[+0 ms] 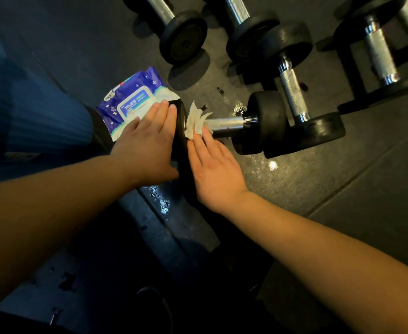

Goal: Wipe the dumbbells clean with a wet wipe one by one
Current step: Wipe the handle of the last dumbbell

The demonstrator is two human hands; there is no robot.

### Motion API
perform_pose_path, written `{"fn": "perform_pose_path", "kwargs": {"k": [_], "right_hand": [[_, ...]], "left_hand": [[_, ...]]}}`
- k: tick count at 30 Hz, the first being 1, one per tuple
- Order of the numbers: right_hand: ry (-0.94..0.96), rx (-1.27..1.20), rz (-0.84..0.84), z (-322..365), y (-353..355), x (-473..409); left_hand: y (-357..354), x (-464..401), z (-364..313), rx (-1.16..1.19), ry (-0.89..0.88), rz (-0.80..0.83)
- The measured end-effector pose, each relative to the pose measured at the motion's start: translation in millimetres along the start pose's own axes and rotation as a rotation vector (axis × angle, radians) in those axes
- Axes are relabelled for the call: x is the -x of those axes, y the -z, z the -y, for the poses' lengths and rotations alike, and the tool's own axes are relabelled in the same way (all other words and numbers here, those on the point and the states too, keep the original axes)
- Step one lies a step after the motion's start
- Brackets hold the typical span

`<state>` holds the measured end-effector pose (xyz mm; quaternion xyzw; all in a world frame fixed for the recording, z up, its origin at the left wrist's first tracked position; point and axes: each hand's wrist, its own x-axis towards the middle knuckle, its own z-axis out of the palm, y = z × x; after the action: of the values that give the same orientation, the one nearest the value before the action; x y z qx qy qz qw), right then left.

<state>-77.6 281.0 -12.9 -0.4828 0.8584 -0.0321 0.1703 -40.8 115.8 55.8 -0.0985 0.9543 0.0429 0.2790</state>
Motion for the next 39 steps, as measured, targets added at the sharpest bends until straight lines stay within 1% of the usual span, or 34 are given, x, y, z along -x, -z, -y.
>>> {"fn": "perform_pose_path", "kwargs": {"k": [4,8,11,16,20,23,26,30,37,39], "right_hand": [[0.106,0.121,0.03,-22,-2,-8],[0.104,0.153,0.065,-28,3,-16],[0.052,0.126,0.031,-21,8,-22],[-0.016,0.111,-0.007,-19,15,-32],[-0.157,0.138,0.038,-25,26,-33],[-0.284,0.143,0.041,-26,30,-24],[-0.328,0.101,-0.041,-21,33,-26],[-0.335,0.002,-0.135,-24,42,-31],[-0.305,-0.151,-0.083,-38,46,-42],[-0.264,-0.178,-0.09,-35,45,-44]], "left_hand": [[16,-25,7,0.031,0.014,0.033],[26,-50,13,0.116,0.068,0.12],[30,-63,16,0.134,0.081,0.159],[39,-72,18,0.158,0.101,0.18],[35,-68,18,0.156,0.081,0.153],[32,-65,18,0.153,0.075,0.146],[30,-65,18,0.154,0.079,0.15],[31,-66,19,0.156,0.074,0.165],[27,-68,21,0.143,0.08,0.168],[27,-69,22,0.14,0.082,0.173]]}}
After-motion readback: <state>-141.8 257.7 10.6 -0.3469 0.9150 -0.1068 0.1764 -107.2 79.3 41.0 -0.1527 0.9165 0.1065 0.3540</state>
